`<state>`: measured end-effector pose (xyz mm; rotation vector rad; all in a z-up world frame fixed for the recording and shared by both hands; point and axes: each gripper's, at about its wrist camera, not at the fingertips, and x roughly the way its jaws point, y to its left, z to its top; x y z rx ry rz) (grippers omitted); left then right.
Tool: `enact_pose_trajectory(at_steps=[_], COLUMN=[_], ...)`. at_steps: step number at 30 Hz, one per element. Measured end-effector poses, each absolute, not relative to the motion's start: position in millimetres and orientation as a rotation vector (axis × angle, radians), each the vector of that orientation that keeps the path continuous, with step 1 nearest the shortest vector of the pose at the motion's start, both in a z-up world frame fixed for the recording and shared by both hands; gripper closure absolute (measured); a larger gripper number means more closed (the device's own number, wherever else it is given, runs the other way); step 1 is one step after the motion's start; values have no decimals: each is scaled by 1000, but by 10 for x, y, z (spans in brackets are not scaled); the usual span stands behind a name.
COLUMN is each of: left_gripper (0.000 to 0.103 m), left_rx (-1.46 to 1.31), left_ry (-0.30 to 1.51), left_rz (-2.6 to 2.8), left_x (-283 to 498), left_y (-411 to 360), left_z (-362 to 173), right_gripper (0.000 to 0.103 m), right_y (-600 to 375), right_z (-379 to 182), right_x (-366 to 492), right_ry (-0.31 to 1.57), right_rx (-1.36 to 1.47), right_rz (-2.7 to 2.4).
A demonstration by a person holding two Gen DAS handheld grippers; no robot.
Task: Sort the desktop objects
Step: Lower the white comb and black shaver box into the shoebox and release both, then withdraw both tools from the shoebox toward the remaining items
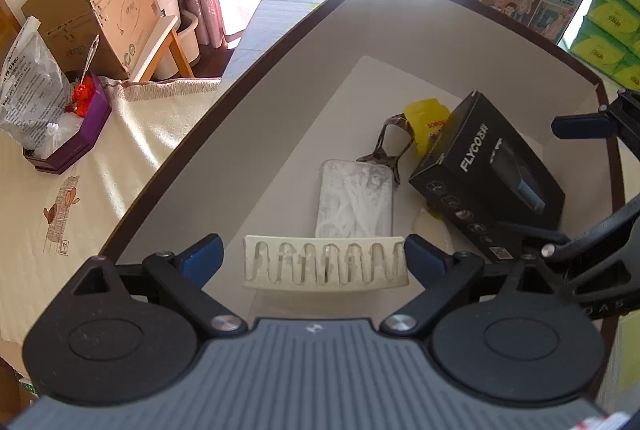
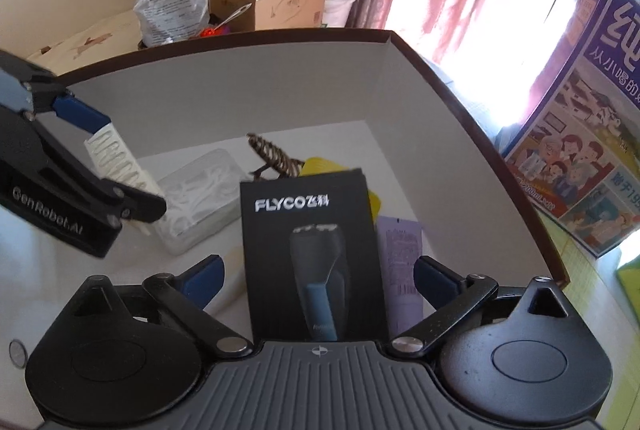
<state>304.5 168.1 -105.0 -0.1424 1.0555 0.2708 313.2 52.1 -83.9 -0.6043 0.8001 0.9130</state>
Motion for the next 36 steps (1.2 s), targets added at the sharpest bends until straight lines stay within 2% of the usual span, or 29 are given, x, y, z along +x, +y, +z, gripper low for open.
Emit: enact_pose_trajectory(at_steps=[5, 27, 36], left_gripper=[4, 4, 4], left_rx=[-152, -137, -120], left_ry=[1028, 914, 908], left_rz=[259, 296, 296], left_x=[2896, 2077, 1721], left_y=[1617, 1271, 971], left_z=[-928, -314, -225], right_gripper=[2, 2, 2], right_y=[392, -100, -396], right_z=[-759, -150, -32], right_x=[3012, 2208, 1833], right_ry=[775, 673, 685], right_rx=[-572, -392, -331], right_rz=[935, 947, 949])
